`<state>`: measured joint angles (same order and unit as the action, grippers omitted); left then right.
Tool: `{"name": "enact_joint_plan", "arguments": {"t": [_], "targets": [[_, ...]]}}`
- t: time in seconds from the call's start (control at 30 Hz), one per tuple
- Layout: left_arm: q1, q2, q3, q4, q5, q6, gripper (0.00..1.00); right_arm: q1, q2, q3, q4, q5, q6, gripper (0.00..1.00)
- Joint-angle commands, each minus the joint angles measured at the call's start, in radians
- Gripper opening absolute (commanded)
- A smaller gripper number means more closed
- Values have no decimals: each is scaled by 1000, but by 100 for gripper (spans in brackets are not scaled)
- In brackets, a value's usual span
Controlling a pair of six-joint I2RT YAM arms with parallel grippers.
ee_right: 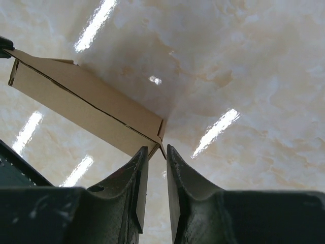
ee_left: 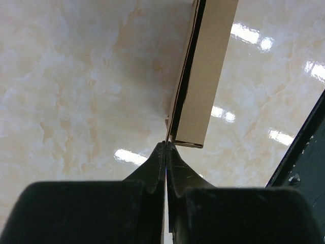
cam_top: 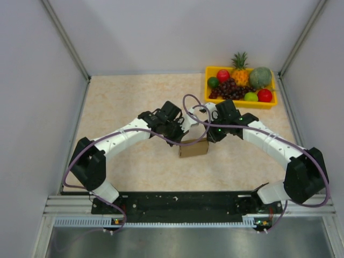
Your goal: Fold the paper box
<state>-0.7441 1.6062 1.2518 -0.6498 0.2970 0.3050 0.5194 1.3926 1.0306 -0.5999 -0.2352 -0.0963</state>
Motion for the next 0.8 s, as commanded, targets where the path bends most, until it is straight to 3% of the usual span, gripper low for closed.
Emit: {"name": "enact_joint_plan", "arguments": {"t": [0.0, 0.43, 0.77], "targets": [[-6, -31, -3, 29, 4, 19, 0, -10, 5, 45, 61, -38, -17, 19], [-5, -26, -2, 32, 5, 14, 0, -10, -1, 25, 61, -29, -10, 15], [-6, -25, 1, 30, 1, 17, 0, -10, -4, 6, 61, 19, -6, 20]]}}
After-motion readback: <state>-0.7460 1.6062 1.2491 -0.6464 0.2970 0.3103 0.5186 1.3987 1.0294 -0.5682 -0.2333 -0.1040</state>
